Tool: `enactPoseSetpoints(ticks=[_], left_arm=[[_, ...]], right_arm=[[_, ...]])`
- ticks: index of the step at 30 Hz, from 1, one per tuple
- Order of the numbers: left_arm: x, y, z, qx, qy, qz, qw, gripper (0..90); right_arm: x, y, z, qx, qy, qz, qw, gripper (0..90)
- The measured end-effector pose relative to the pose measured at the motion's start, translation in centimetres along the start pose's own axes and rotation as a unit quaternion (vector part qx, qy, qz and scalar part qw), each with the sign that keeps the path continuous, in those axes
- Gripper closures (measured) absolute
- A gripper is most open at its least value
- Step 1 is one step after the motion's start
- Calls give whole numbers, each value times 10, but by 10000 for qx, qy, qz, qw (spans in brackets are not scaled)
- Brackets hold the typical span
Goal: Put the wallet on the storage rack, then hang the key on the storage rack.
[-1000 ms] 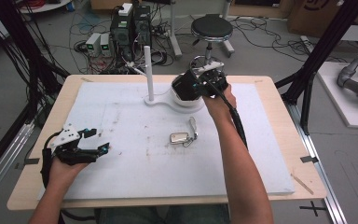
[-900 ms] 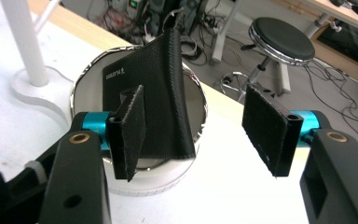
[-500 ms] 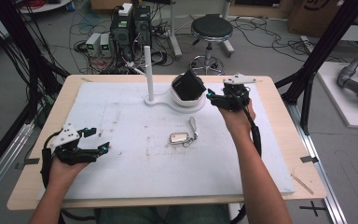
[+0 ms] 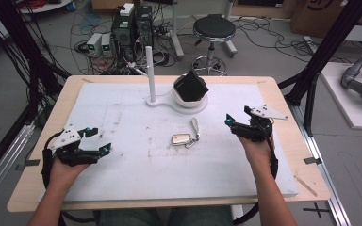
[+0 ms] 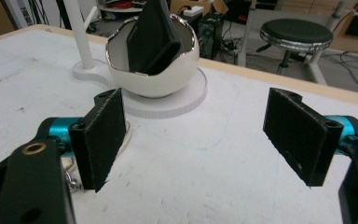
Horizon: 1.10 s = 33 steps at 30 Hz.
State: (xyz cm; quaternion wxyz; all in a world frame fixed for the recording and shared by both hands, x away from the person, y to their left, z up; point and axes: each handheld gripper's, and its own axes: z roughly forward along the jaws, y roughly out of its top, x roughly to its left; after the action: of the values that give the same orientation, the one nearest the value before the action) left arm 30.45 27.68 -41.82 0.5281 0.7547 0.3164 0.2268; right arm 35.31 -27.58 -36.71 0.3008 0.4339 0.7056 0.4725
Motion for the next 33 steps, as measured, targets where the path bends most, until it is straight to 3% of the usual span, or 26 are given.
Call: enactPoseSetpoints(ticks=[22, 33], left_arm=[[0, 2, 2, 18, 41, 56, 10000, 192], [3, 2, -1, -23, 88, 20, 10000, 192]], right_arm=[[0, -12, 3, 152, 64, 50, 9999, 208], [18, -10, 11, 208, 111, -87, 9997, 208]])
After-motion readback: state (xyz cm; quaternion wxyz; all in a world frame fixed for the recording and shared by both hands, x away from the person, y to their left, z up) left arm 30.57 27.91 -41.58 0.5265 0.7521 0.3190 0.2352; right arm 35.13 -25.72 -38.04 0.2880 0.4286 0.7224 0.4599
